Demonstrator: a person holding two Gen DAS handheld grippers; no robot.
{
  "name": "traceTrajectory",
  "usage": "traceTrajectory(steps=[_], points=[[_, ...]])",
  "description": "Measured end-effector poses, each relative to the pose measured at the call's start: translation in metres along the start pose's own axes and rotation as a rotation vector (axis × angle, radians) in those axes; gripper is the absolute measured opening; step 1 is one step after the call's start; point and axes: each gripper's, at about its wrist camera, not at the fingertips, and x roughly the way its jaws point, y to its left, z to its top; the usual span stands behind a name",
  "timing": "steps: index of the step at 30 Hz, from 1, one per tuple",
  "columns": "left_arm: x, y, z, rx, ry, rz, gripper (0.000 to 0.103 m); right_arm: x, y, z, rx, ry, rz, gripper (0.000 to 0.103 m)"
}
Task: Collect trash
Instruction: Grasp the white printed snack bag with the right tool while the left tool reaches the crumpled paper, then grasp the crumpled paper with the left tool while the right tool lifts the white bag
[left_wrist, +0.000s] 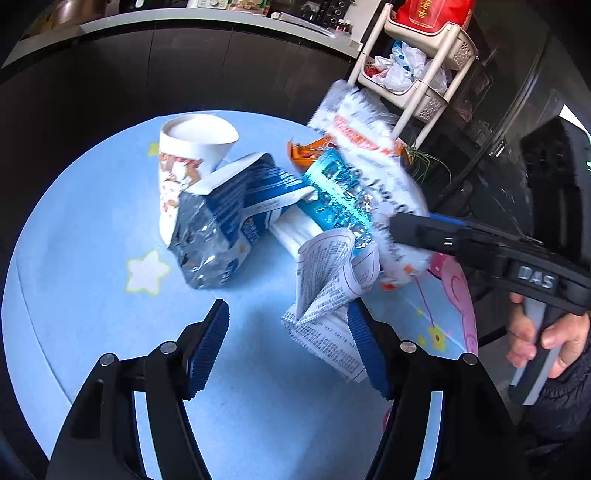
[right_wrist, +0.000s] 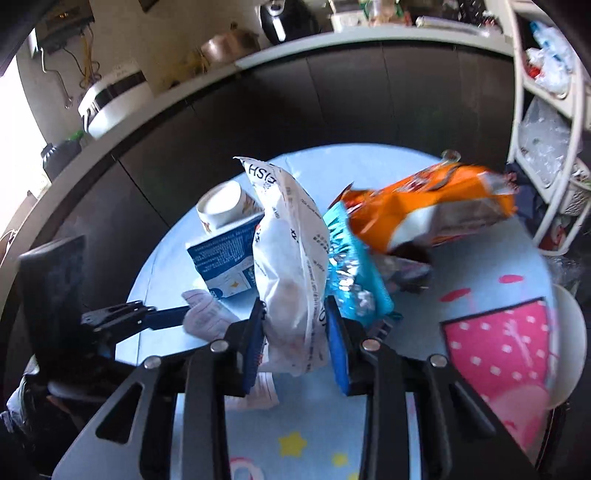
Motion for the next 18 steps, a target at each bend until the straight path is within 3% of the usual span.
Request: traceTrajectory(steps=[8, 10, 17, 18], points=[[0.016, -0.02, 0.013, 0.054, 0.012, 0.019, 0.062, -0.035, -0.021, -0.029, 0.045, -0.015, -0.027, 0.033], [0.018, -0.024, 0.012, 0.071, 0.026, 0.031, 0.046, -0.038, -0.025, -0.034, 0.058, -0.014, -0.026, 0.033], [0.007, -0.033, 0.014, 0.094, 0.018, 0.066, 0.04, -0.044, -0.024, -0.041, 0.07, -0.034, -0.005, 0.034], [0.009, -0.033, 0.015, 0.095, 0.028, 0.069, 0.023, -0.045, -0.024, -0.041, 0.075, -0.037, -0.002, 0.034]])
